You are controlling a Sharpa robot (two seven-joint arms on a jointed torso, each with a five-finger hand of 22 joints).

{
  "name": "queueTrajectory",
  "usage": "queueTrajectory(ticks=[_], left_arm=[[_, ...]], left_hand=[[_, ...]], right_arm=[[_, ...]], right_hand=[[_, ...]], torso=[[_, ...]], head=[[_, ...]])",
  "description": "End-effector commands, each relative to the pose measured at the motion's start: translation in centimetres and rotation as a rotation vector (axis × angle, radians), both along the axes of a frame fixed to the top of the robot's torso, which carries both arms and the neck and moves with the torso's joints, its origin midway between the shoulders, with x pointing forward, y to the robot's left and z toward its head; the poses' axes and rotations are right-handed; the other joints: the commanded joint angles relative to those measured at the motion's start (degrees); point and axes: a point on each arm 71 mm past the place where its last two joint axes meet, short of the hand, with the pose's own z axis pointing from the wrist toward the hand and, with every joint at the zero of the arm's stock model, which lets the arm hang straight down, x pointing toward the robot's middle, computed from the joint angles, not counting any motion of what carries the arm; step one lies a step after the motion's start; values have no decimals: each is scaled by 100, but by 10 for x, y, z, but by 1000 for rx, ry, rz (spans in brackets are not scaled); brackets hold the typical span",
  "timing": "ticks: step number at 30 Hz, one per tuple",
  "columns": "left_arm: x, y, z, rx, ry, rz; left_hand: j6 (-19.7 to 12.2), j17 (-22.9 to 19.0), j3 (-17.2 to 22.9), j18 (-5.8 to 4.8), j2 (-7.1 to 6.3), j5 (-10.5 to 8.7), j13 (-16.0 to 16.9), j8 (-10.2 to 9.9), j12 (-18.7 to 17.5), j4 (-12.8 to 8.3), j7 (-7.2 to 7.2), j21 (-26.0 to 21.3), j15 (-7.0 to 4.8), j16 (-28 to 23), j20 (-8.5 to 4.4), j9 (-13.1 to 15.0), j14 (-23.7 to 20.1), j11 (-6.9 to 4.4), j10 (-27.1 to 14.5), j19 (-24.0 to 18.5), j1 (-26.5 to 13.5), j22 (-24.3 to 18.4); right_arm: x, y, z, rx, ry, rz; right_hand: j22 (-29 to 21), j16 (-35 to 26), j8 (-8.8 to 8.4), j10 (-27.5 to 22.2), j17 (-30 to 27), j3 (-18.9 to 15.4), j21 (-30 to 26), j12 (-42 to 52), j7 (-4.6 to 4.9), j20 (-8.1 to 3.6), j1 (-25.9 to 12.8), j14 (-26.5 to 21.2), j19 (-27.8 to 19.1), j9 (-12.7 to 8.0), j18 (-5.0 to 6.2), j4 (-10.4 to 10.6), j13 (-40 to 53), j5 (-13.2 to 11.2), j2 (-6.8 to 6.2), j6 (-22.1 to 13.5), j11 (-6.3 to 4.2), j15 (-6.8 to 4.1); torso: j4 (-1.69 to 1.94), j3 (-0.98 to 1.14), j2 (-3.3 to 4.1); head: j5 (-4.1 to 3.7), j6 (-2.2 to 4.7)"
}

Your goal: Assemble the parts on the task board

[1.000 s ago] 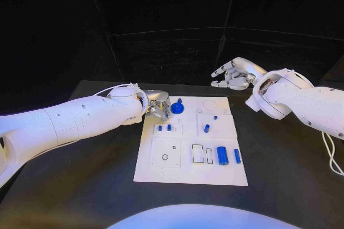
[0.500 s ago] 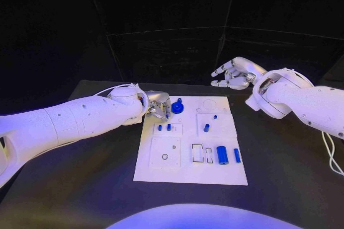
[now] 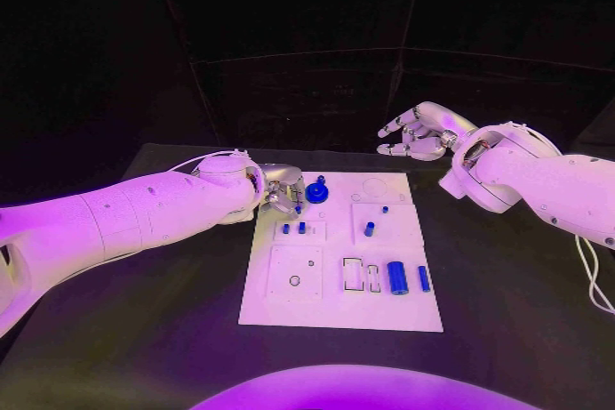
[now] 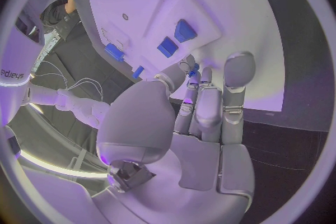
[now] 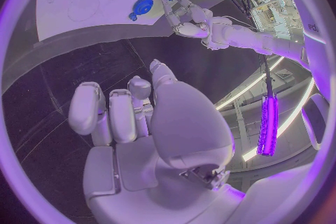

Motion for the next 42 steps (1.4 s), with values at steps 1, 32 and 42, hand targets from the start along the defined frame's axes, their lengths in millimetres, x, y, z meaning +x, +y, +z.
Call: queueTrajectory(ticks=[1,32,42], left_arm=[[1,0,0,3,5,6],[4,70,36,-544,-68,246],[1,81,50,-1182,101,366]], left_hand=[[-49,-16,-28,-21,-12,5,-6,-40,-42,-21,-2,-30,52,-25,17,0,3,15,-53,-39,-45,-26],[38,-311,103,70,152,15,22,-109,-75,-151,101,-398,95,-119,77,25,-84,71,-5,-173,129,-413],[64,-2610,285,190,255,14,22,-151,-3,-100,163,-1357,157,-1528,162,23,-1292,127,-27,-1049,-62,-1159]], right_arm=[[0,0,2,2,-11,-1],[-7,-12,-17,-260,27,66],[-28,-8,-46,-505,-24,108]], right_hand=[[-9,-22,26,-42,-5,12,-28,-34,10,-1,6,174,-42,3,94,27,-9,23,51,-30,11,-11],[-1723,-2241,169,-1093,-2280,648,-1286,-4213,-23,-23,893,-213,-899,-6,402,-89,-3852,-463,-254,672,53,-15],[-1711,-2267,76,-1064,-2251,834,-1300,-4637,-82,-21,836,-150,-833,-16,392,-65,-4471,-514,-427,733,59,-9]], torso=[[3,0,-1],[-2,-6,-10],[-14,-18,4]], head=[[-5,-2],[-97,76],[-344,143]])
